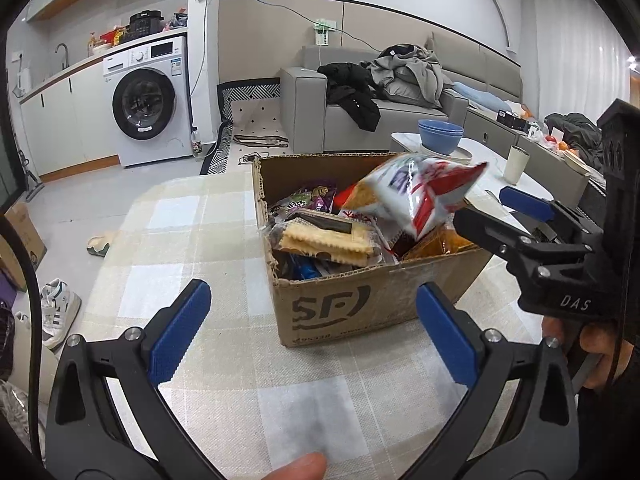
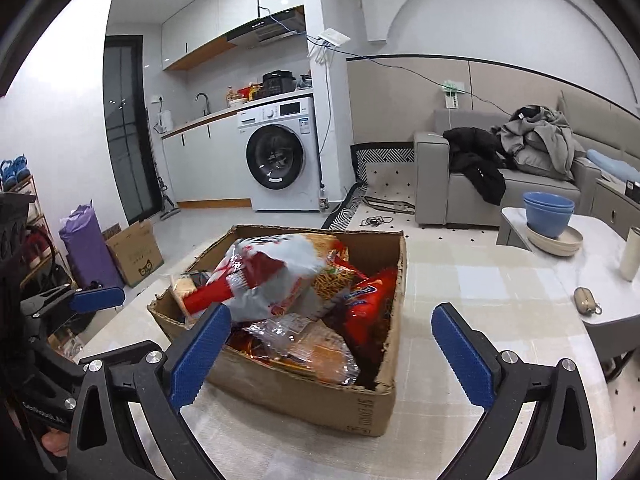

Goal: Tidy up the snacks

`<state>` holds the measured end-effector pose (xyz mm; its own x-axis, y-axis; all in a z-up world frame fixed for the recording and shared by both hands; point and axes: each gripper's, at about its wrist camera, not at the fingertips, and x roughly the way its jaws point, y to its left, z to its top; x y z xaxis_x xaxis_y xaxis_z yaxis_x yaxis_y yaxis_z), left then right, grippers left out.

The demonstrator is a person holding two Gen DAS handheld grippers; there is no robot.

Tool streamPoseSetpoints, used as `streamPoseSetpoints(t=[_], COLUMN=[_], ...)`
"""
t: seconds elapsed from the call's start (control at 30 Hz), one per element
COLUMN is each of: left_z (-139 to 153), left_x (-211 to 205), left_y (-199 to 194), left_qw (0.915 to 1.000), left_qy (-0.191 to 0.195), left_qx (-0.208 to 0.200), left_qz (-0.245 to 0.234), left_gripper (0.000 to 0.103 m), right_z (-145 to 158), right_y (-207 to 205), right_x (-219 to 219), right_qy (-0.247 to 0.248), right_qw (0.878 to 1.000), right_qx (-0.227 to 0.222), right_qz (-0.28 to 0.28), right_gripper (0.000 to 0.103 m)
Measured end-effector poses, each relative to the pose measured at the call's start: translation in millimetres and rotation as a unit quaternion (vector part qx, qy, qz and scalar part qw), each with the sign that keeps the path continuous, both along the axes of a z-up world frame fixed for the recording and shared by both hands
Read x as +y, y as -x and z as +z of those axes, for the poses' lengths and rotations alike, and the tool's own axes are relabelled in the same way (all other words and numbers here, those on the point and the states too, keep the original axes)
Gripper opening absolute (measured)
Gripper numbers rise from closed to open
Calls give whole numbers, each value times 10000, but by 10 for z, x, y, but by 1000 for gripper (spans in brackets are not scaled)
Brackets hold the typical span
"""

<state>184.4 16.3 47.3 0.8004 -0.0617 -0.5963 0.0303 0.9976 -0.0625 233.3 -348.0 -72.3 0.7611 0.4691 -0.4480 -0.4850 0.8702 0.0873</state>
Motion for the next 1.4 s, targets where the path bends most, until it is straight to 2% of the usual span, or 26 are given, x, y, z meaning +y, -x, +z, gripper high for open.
streamPoseSetpoints(t=[0.5, 0.77, 0.9, 1.07, 1.23, 1.4], left_z=[-4, 22, 10, -30, -85, -165], left_x=[50, 65, 71, 95, 73, 114], left_y=[273, 483, 588, 693, 814, 902], left_qw=[9994, 9980, 9971, 9971, 9966, 9960], left_qy=[132, 232, 149, 187, 52, 123], left_qx=[-305, -570, -704, -719, -794, -834], left_qz=[92, 150, 250, 187, 223, 289], left_gripper=[102, 102, 102, 102, 102, 102], right_z=[-47, -74, -84, -81, -96, -148], right_y=[239, 477, 608, 762, 843, 906], right_x=[-161, -260, -292, -316, -373, -450], right_qy=[-348, -350, -328, -382, -461, -521], right_qw=[9992, 9987, 9980, 9971, 9964, 9961], right_qx=[98, -98, -239, -395, -479, -531], right_qz=[178, 371, 486, 530, 516, 478], right_gripper=[102, 103, 103, 103, 103, 103])
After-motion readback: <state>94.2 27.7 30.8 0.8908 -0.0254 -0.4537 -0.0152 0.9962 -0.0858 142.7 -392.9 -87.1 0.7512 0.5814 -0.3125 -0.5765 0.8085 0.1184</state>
